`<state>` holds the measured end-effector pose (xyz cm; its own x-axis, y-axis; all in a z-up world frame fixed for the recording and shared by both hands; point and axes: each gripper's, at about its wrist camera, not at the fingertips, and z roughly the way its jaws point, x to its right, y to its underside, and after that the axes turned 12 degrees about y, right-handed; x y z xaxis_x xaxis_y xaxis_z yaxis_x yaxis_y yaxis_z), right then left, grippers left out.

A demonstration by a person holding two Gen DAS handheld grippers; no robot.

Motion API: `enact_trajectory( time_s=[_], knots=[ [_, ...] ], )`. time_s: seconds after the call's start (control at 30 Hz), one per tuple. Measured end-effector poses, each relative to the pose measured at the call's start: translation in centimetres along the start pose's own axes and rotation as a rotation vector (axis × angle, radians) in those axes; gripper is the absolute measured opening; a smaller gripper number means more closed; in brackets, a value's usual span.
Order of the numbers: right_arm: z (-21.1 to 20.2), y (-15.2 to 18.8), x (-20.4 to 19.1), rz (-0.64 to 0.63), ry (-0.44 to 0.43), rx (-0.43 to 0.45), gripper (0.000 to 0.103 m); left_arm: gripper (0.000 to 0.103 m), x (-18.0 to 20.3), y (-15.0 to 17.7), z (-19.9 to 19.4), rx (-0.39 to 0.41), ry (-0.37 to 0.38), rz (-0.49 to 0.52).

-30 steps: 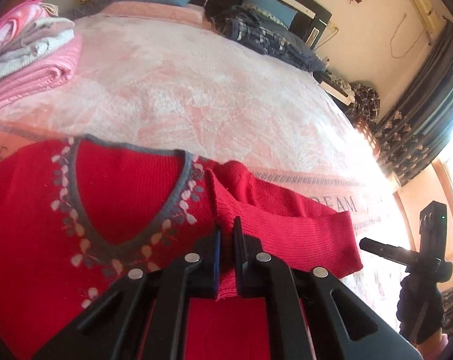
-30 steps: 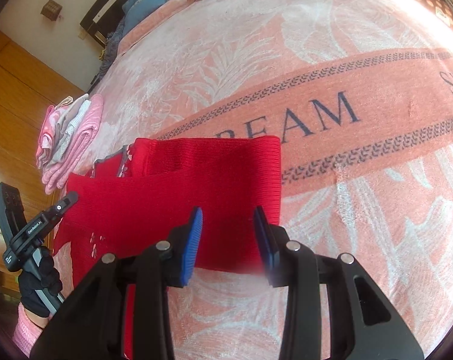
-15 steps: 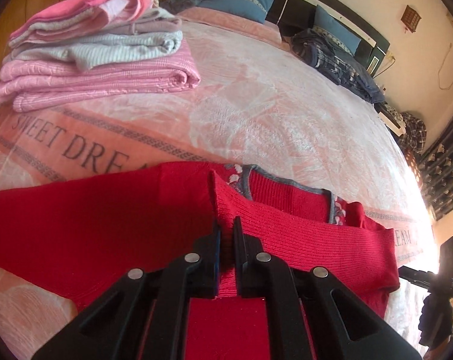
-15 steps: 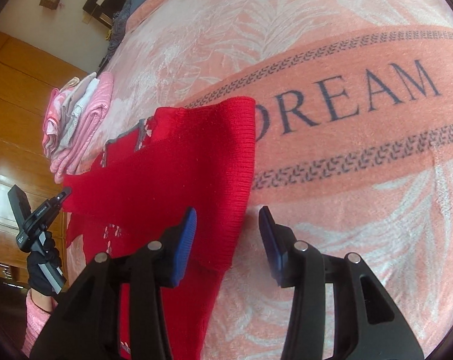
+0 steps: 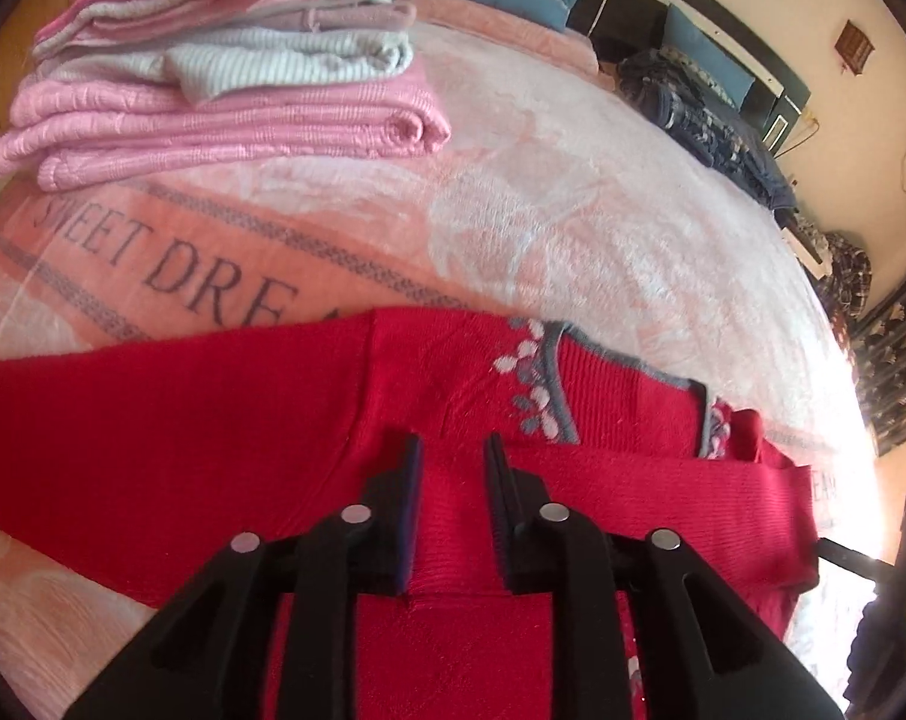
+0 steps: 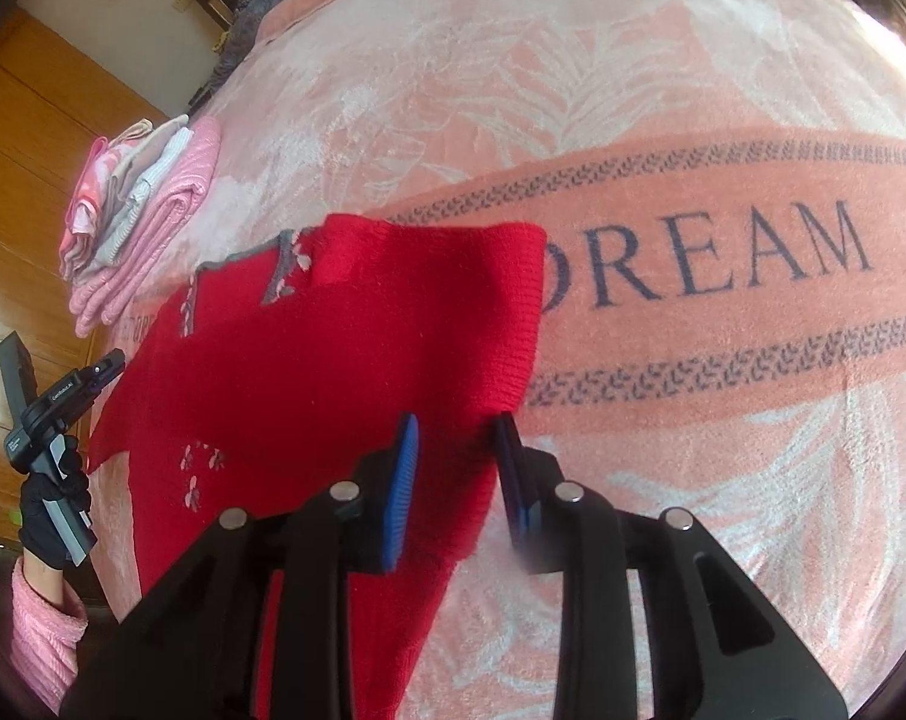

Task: Fold small clothes
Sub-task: 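Lay the sleeve on the body and open the right tool while the left tool grasps the other sleeve, then grasp the other sleeve cuff with the left tool and lift it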

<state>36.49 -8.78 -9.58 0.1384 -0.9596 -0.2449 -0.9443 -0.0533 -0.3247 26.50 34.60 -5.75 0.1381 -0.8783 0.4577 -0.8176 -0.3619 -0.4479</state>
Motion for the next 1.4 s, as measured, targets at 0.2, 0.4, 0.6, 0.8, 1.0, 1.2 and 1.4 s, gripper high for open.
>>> enact_trajectory(
  time_s=[0.2, 0.4, 0.6, 0.8, 1.0, 1.2, 1.4],
  knots=[
    [2.0, -0.4, -3.0, -0.041, -0.006, -0.027, 0.038, 0.044, 2.7, 1.4, 3.5, -0.092, 0.044, 0.029],
    [3.9, 0.2, -3.3, -0.052, 0.048, -0.057, 0.037, 0.044, 1.0, 3.0, 6.4, -0.142, 0.037, 0.022],
    [1.1, 0.0, -5.1, -0.058, -0.039, -0.004, 0.045, 0.057, -1.4, 1.0, 1.3, -0.092, 0.042, -0.020],
    [1.5, 0.8, -8.8, -0.139, -0.055, -0.043, 0.046, 0.064, -12.8, -0.3, -6.7, -0.038, -0.118, -0.152],
    [2.9, 1.7, -12.1, -0.220, -0.012, -0.071, 0.046, 0.064, -27.9, 2.6, -14.9, 0.020, -0.308, -0.420],
    [4.4, 1.3, -12.7, -0.193, 0.000, -0.088, 0.046, 0.064, -37.3, 5.7, -19.0, 0.079, -0.317, -0.666],
    [5.7, 1.0, -13.3, -0.199, 0.016, -0.085, 0.050, 0.070, -41.9, 6.5, -19.8, 0.212, -0.236, -0.762]
  ],
)
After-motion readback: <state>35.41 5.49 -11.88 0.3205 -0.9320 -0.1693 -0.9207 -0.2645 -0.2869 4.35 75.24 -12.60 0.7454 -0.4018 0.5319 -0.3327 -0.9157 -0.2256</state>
